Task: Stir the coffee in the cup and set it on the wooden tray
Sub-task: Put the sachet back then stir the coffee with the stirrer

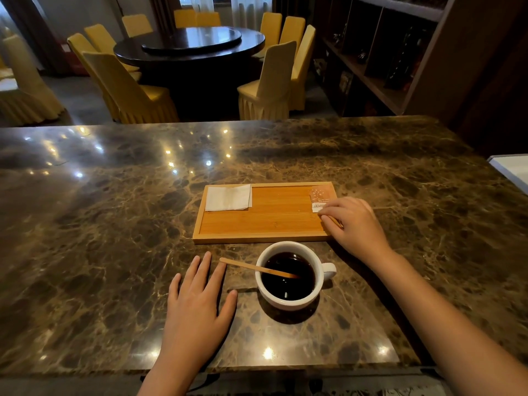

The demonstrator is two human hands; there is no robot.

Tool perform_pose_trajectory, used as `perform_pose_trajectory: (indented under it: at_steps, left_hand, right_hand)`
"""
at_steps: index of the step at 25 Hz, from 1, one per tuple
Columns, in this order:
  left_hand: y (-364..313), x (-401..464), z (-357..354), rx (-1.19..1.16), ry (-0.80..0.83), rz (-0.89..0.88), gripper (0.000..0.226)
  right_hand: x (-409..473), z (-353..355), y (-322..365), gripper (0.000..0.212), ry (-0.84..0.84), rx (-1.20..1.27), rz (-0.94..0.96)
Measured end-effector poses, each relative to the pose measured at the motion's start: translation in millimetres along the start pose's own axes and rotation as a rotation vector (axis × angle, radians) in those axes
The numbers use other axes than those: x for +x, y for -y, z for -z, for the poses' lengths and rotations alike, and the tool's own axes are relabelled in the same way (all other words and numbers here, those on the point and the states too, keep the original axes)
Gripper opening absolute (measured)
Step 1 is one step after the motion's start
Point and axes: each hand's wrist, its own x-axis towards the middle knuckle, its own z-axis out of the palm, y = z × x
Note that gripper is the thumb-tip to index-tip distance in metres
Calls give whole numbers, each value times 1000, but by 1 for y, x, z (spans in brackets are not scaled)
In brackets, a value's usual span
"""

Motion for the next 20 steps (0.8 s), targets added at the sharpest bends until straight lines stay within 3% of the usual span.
perform_pose_trajectory:
  at_steps: [5, 11, 15, 17, 20]
  left_hand:
    - [0, 0, 0, 6, 3, -4, 61]
    - [0, 0, 1, 0, 5, -1, 61]
    - [-1, 0, 0, 3, 4, -4, 61]
    - [-1, -1, 0, 7, 7, -4, 61]
    - [1, -1, 0, -1, 7, -18, 61]
  right_hand:
    - [2, 1, -1, 16, 15, -5, 32]
    - [9, 26, 34, 18, -47, 155, 33]
    - [5, 54, 102, 28, 192, 306, 212]
    - [-3, 51, 129, 34, 302, 257, 308]
    - [-12, 36, 152, 31, 331, 138, 406]
